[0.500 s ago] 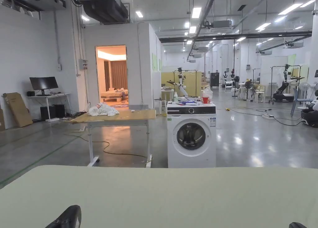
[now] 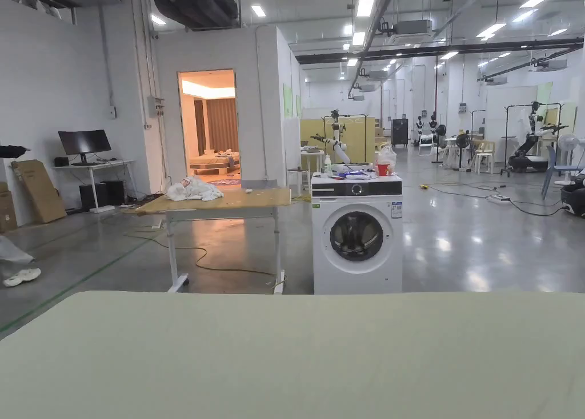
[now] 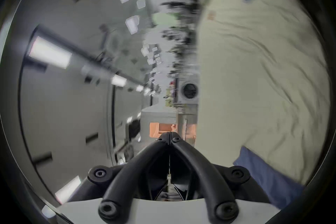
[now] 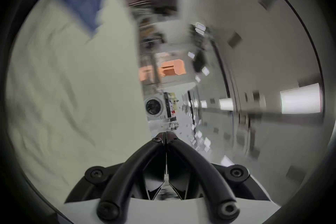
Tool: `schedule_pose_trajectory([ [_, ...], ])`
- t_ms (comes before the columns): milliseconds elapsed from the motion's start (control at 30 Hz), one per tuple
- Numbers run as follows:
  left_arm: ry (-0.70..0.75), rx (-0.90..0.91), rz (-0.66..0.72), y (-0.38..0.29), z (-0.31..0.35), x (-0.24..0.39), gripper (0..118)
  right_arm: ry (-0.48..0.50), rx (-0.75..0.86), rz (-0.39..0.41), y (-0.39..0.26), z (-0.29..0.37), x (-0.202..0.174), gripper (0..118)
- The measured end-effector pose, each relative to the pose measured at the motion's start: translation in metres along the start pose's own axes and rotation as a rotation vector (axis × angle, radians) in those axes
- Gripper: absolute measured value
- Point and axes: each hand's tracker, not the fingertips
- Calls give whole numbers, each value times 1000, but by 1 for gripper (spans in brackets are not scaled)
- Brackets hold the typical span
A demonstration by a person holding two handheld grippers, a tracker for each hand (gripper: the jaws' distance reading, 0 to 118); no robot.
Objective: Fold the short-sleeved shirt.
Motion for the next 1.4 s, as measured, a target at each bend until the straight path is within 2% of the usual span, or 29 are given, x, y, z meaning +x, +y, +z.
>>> schedule_pose_trajectory([
  [33, 66, 44, -18, 5, -3, 10, 0, 28, 53, 136, 2, 1, -16, 0],
  [67, 49, 35, -46, 7, -7, 18, 0, 35, 80, 165, 4, 0, -26, 0],
  [100, 27, 4, -57, 11, -11, 20, 0, 68, 98, 119, 4, 0, -30, 0],
  [133, 54, -3, -24, 15, -14, 18, 0, 115, 94, 40, 6, -2, -29, 0],
  [167, 26, -61, 56, 18, -17, 10, 0, 112, 70, -14, 7, -6, -26, 0],
  [200, 62, -70, 168, 19, -16, 0, 0, 79, 55, -73, 8, -9, -20, 0],
  [300, 195, -91, 699, 13, -11, -53, 1, 17, -22, -510, -2, -15, 21, 0],
  [367, 218, -96, 1056, -1, -5, -82, 6, -60, -82, -904, -18, -16, 53, 0],
  [400, 210, -61, 1177, -9, -1, -87, 5, -82, -84, -1064, -27, -14, 63, 0],
  [467, 192, 124, 1414, -46, 15, -88, 2, -113, -81, -1395, -48, -7, 76, 0],
  [533, 159, 192, 1582, -61, 22, -87, 0, -122, -77, -1593, -66, 0, 76, 0],
  [567, 170, 182, 1618, -64, 24, -85, 0, -138, -89, -1648, -74, 3, 75, 0],
  [633, 185, 151, 1609, -60, 27, -84, 0, -164, -71, -1692, -79, 9, 77, 0],
  [800, 187, 117, 1623, -63, 26, -83, 0, -189, -61, -1663, -84, 14, 80, 0],
  [1400, 208, 68, 1595, -63, 26, -84, 0, -151, -37, -1595, -65, 10, 80, 0],
])
